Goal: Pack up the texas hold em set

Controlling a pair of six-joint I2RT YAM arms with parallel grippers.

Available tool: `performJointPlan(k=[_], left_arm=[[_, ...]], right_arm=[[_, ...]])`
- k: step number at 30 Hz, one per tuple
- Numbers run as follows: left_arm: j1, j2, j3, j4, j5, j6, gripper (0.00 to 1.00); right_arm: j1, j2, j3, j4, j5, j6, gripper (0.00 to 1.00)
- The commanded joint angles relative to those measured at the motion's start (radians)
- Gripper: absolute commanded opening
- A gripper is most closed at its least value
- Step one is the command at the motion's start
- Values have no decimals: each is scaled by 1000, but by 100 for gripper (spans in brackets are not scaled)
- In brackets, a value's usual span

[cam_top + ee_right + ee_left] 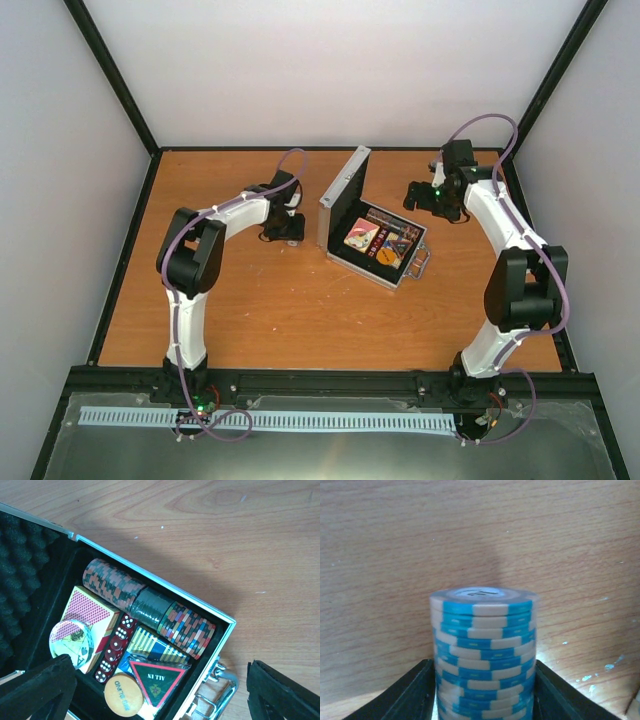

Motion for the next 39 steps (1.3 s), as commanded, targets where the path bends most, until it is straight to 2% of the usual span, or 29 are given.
performJointPlan(k=[1, 7, 14, 17, 21, 25, 28, 33, 36, 39], left_arm=[[-6, 10, 9, -19, -34, 34, 47], [-7, -57, -32, 16, -88, 27, 39], [-6, -299, -151, 49, -237, 26, 30], [-7, -432, -219, 88, -221, 47, 28], [-26, -629, -327, 164, -98, 129, 29], [-109, -819, -424, 199, 17, 242, 31], [-184, -915, -423, 160, 56, 274, 31], [-351, -925, -327, 41, 13, 274, 30], [-431, -920, -299, 52, -1, 263, 30], [-477, -875, -278, 62, 11, 271, 30]], right_arm=[[-8, -49, -36, 31, -27, 41, 92], [-11, -54, -34, 15, -32, 49, 92], [-16, -34, 68, -39, -48, 31, 92], [-16, -24, 119, -55, -67, 30, 93], [-16, -21, 147, -58, -112, 35, 93], [-16, -37, 139, -55, -136, 38, 93], [-15, -63, 113, -51, -157, 36, 93], [-16, -131, 40, -19, -269, 66, 93], [-16, -180, -3, -5, -360, 89, 93], [-15, -232, -55, 20, -527, 97, 93]])
